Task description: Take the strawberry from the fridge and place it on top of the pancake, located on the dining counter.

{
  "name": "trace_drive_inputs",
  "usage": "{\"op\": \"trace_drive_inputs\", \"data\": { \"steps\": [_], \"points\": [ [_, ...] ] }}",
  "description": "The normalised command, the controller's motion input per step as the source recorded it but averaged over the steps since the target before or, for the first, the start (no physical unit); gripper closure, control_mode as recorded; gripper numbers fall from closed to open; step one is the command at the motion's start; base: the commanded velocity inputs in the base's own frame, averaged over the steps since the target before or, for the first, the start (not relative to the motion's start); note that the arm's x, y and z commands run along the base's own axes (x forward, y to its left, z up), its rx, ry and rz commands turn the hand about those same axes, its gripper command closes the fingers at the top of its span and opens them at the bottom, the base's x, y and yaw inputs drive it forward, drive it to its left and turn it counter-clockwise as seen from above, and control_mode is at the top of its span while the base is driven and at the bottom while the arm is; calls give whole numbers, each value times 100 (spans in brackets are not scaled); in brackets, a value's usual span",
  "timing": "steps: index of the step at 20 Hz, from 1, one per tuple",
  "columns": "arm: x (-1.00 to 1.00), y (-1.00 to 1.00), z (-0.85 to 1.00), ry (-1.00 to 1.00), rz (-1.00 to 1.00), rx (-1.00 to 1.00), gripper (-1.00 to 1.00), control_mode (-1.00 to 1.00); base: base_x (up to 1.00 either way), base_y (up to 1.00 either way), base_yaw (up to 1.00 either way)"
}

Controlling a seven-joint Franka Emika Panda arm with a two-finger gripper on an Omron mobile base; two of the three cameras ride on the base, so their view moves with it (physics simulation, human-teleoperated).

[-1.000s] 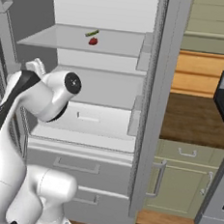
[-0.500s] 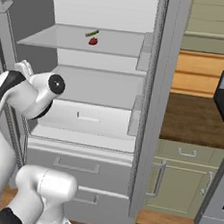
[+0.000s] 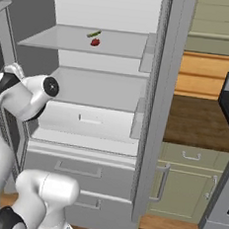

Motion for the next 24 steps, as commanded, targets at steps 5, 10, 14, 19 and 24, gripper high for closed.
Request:
{"op": "trace_drive_inputs", "data": {
  "steps": [5,10,14,19,24],
  "points": [
    [-16,72,-1,0,7,-5,-100,-100,0,0,0],
    [-13,72,0,0,4,-5,-100,-100,0,0,0],
    [-4,51,0,0,1,-2,-100,-100,0,0,0],
    [0,11,0,0,0,0,-100,-100,0,0,0],
    [-1,-33,2,0,0,-1,-100,-100,0,0,0]
  ]
}}
